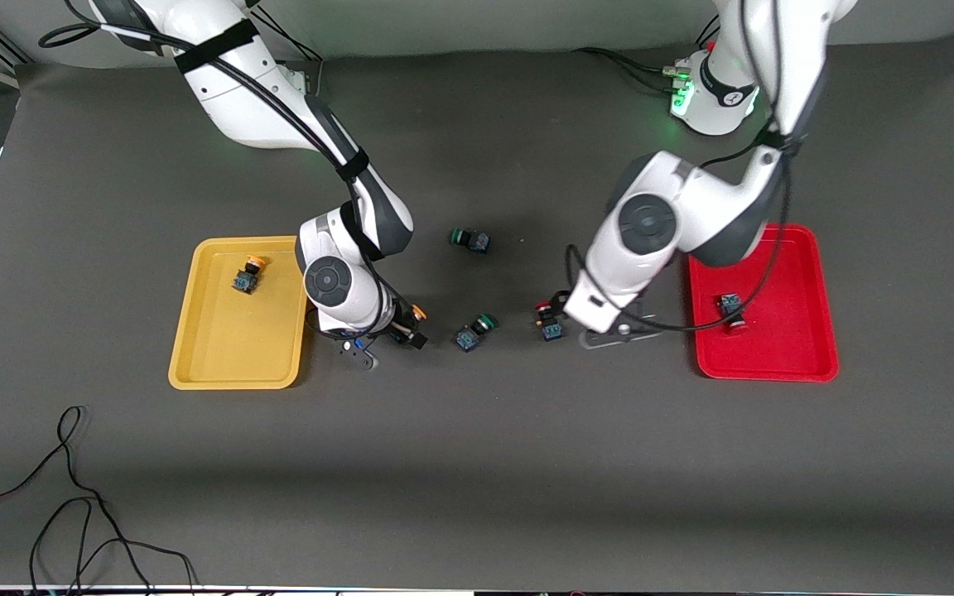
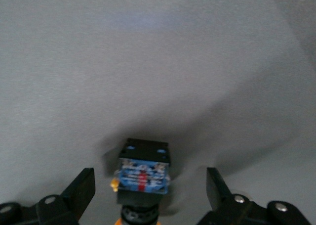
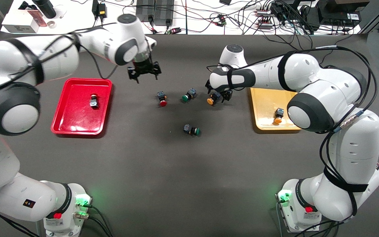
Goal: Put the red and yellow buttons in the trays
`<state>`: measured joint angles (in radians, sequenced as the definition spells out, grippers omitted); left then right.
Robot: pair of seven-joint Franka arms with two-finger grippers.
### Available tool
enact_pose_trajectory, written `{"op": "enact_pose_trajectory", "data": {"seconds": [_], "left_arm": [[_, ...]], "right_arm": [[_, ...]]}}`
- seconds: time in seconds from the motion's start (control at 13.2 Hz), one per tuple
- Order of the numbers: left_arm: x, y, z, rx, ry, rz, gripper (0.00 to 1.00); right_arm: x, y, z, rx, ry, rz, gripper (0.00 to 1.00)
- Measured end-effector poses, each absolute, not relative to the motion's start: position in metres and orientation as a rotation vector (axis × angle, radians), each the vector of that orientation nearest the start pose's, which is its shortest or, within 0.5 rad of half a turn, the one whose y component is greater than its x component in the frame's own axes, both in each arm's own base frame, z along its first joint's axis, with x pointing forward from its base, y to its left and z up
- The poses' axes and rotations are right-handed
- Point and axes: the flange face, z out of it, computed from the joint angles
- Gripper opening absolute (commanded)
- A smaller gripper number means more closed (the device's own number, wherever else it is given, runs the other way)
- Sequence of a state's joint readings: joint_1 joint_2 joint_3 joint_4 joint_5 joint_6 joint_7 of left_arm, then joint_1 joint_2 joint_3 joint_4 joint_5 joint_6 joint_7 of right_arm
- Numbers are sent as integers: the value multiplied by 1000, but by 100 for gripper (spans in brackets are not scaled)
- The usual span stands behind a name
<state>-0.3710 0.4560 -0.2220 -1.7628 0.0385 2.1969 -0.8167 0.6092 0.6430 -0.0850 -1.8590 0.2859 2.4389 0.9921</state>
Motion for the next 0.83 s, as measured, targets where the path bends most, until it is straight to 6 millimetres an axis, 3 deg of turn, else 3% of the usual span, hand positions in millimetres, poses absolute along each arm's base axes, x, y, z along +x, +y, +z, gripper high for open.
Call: {"op": "enact_pose_trajectory", "data": {"seconds": [0.15,0.3,0.45,0.6,0.68,0.83], "left_arm": [[567,-369,281,-3152,-365,93,99],[582,-376,240,-3160,-376,107,99],[585,-381,207,-3164,-377,124,98],[580,-387,193,-3155,-372,149,90],[577,-390,190,-3147,-389,158,77],[571,-394,187,-3129,-415,179,41]], "right_arm": [[547,318,167,-2906,1026,197,82],[547,317,167,-2906,1027,197,55],[547,317,167,-2906,1028,196,34],[548,317,168,-2904,1027,193,19],[548,317,168,-2904,1027,193,12],[549,317,170,-2903,1022,189,9]]}}
